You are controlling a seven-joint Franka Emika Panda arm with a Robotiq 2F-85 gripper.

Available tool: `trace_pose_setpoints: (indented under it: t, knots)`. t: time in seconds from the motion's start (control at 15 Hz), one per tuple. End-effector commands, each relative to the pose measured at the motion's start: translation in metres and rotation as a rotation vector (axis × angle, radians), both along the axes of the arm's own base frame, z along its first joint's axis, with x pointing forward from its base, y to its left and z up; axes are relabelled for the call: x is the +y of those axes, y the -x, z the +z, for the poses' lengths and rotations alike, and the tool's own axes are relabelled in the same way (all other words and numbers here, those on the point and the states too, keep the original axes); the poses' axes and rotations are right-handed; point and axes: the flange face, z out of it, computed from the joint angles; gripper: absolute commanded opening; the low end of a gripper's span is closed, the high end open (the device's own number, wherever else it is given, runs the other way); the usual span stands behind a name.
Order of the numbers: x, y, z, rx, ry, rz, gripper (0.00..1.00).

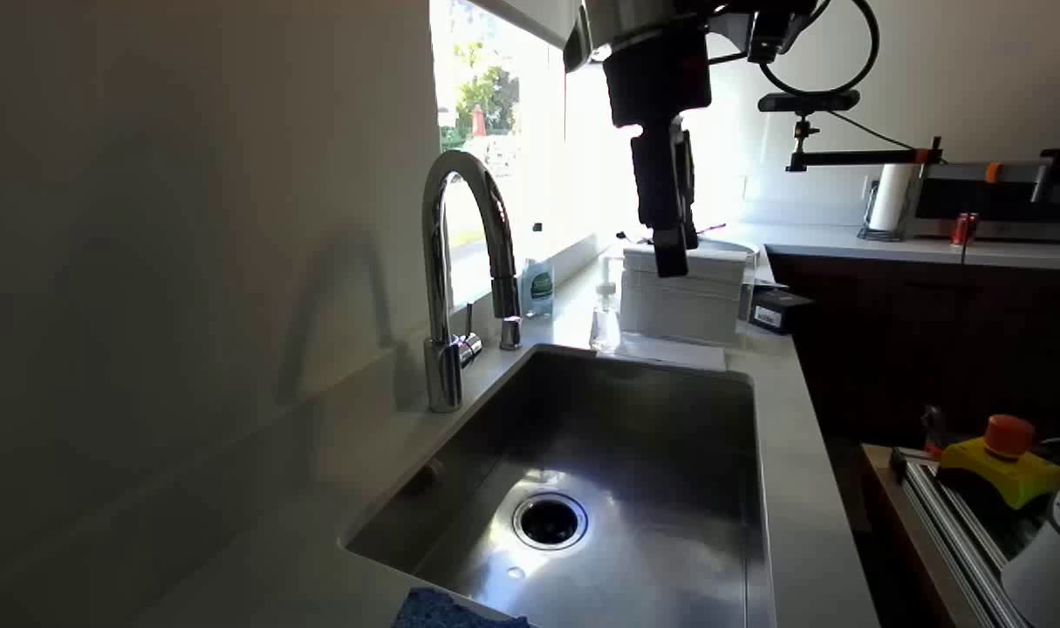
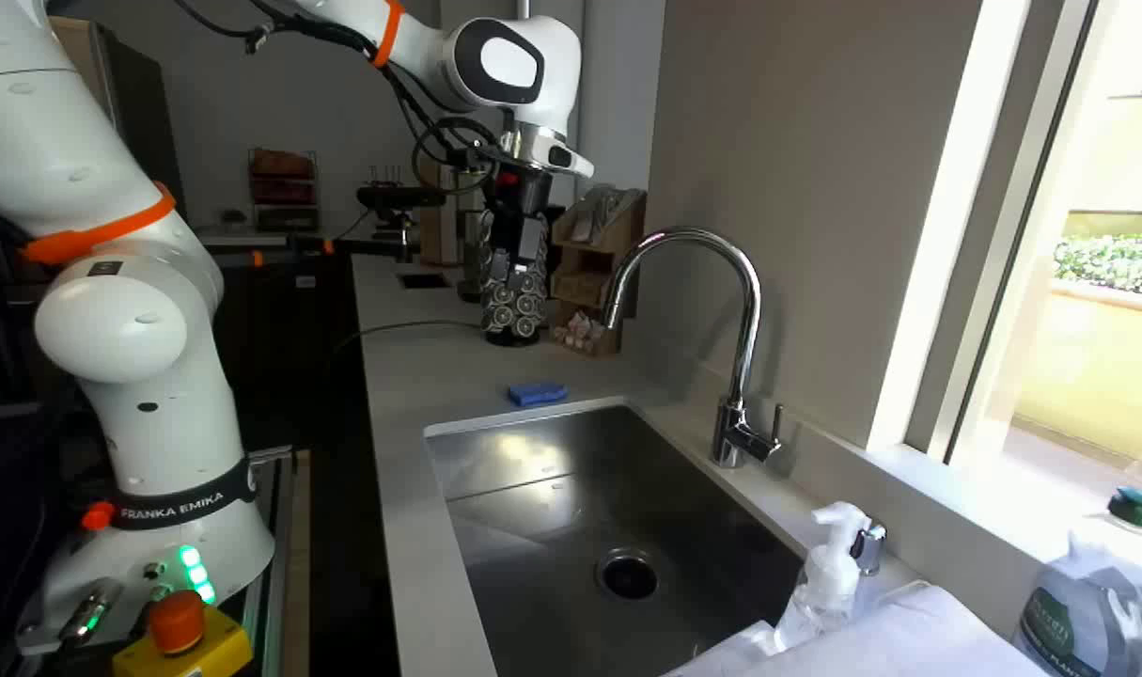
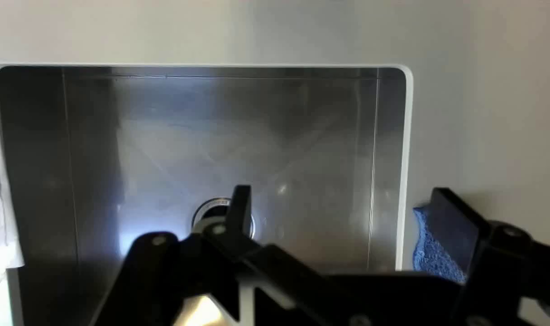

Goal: Put the clear bottle on the left side of the windowsill

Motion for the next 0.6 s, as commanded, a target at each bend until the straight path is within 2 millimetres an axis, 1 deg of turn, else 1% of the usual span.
trace_pose_setpoints:
  t: [0.0,0.47,0.53]
  knots:
    - [0.0,0.0,0.0,0.001,0.0,0.0,1.0]
    - [0.0,0.0,0.0,0.001,0.0,0.0,1.0]
    - [-0.015,0.002,-0.001,0.002,0.008,-0.044,1.0]
